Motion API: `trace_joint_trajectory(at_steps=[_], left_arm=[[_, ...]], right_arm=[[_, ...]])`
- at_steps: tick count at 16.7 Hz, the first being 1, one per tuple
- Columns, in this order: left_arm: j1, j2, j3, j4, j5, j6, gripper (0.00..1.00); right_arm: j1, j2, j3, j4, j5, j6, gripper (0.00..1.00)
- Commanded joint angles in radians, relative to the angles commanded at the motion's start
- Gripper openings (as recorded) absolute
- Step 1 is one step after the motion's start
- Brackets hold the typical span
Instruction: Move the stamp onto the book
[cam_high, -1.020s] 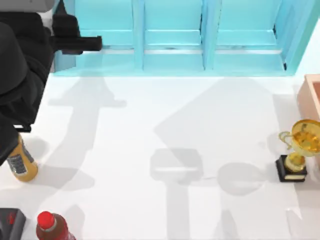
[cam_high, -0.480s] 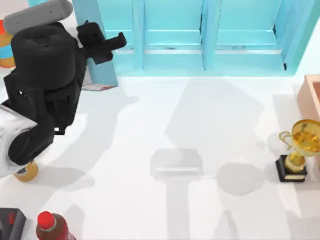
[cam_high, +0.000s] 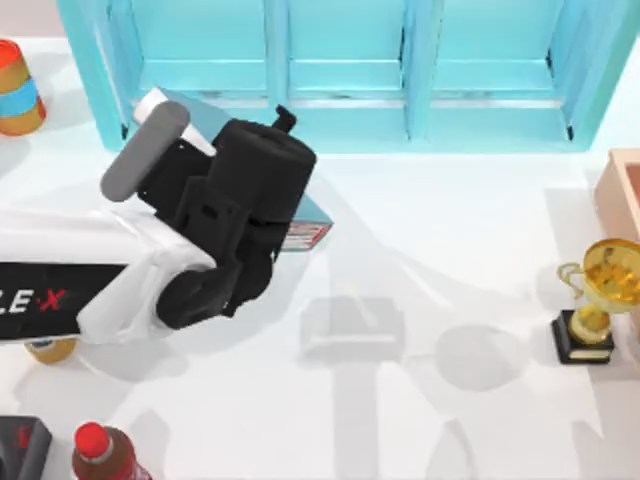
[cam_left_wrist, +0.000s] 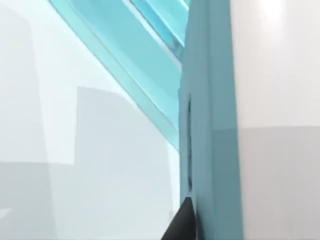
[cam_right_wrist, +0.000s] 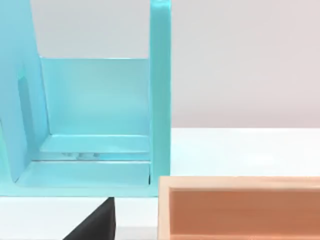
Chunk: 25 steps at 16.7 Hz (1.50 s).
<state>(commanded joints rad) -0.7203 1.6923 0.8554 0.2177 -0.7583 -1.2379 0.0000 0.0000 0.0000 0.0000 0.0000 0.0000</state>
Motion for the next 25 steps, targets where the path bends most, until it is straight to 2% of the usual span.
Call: trace_joint_trajectory(at_steps=[7, 13, 16, 19, 25], left_arm=[[-0.173, 0.237, 0.168, -0.255, -0.257, -0.717, 0.00], [-0.351, 0.352, 0.335, -0.416, -0.433, -1.141, 0.00], [-0.433, 0.379, 0.402, -0.467, -0.485, -1.258, 0.00], [-0.487, 0.390, 0.442, -0.495, -0.512, -1.310, 0.00], [-0.491, 0.389, 0.442, -0.497, -0.510, -1.313, 0.00]], right_arm=[[0.000, 0.000, 0.000, 0.000, 0.000, 0.000, 1.00], [0.000, 0.000, 0.000, 0.000, 0.000, 0.000, 1.00], [0.000, 0.000, 0.000, 0.000, 0.000, 0.000, 1.00], [0.000, 0.000, 0.000, 0.000, 0.000, 0.000, 1.00], [0.000, 0.000, 0.000, 0.000, 0.000, 0.000, 1.00]])
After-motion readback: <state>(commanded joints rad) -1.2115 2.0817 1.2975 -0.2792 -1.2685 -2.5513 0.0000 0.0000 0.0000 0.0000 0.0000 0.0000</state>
